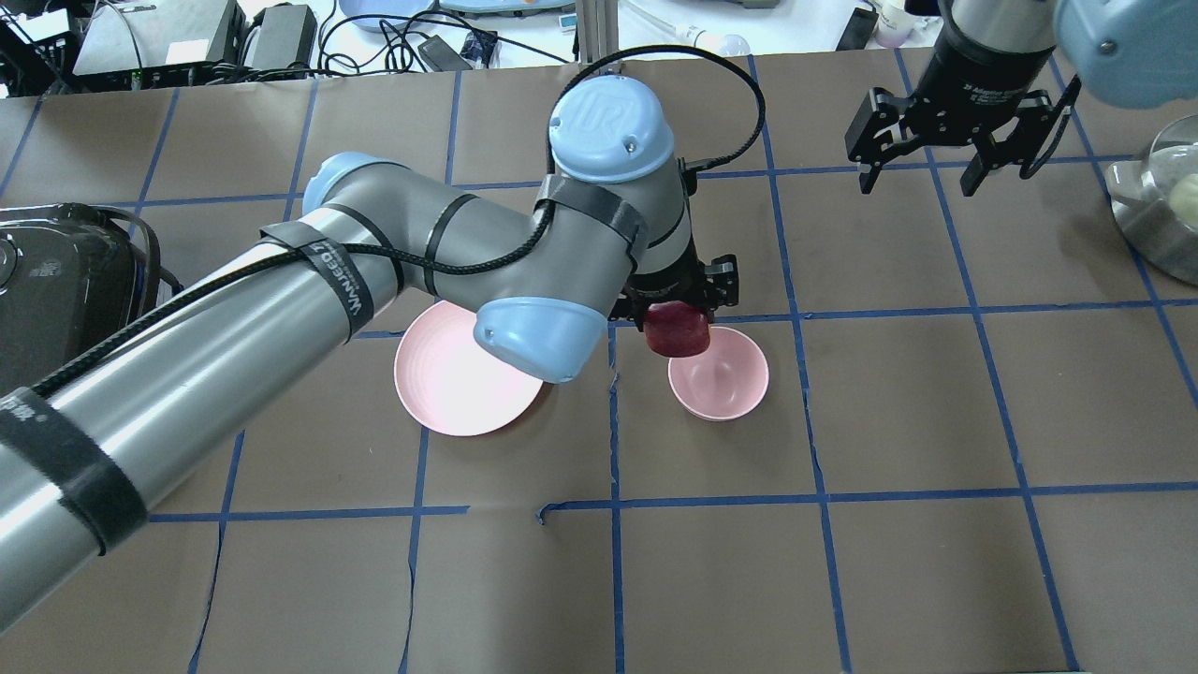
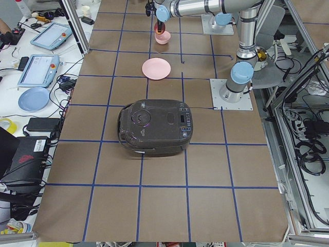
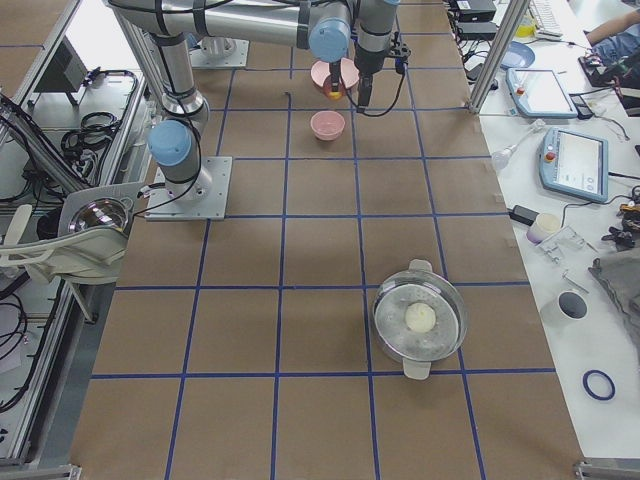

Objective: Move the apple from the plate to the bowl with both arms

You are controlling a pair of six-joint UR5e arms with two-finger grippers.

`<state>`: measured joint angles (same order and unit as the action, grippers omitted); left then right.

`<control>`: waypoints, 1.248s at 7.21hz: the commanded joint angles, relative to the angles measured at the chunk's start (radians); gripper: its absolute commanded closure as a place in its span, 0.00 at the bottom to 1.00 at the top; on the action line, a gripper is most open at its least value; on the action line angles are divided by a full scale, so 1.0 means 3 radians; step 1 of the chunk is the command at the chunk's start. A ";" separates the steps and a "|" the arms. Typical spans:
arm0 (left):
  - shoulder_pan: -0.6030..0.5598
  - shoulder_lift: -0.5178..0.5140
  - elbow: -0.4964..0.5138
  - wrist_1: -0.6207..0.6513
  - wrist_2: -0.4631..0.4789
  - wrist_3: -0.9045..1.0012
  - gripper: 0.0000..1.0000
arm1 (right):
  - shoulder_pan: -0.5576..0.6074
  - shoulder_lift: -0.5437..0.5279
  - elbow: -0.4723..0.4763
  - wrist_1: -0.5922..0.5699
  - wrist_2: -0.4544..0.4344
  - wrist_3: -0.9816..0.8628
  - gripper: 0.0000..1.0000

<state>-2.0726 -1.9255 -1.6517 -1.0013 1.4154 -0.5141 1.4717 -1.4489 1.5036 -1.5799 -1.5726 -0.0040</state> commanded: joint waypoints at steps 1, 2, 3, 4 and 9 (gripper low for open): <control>-0.0183 -0.0197 0.0029 0.0172 0.0012 -0.0193 0.80 | 0.0008 0.0003 -0.0011 -0.0010 0.0158 0.0003 0.00; -0.0229 -0.0299 0.0049 0.0244 0.0093 -0.0204 0.81 | -0.0007 -0.0017 -0.0016 -0.0021 0.0073 0.0008 0.00; -0.0275 -0.0386 0.0055 0.0325 0.0129 -0.0199 0.81 | -0.0007 -0.0033 -0.0011 0.0005 0.0022 0.0008 0.00; -0.0331 -0.0413 0.0055 0.0336 0.0140 -0.0199 0.80 | -0.0012 -0.0028 0.0004 0.0025 0.0016 0.0003 0.00; -0.0337 -0.0459 0.0034 0.0336 0.0416 -0.0142 0.37 | -0.0017 -0.0033 0.0009 0.0117 -0.0245 -0.0002 0.00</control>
<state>-2.1735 -2.0612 -1.6402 -0.9005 1.5205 -0.5607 1.4666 -1.4587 1.5062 -1.5573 -1.6355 -0.0041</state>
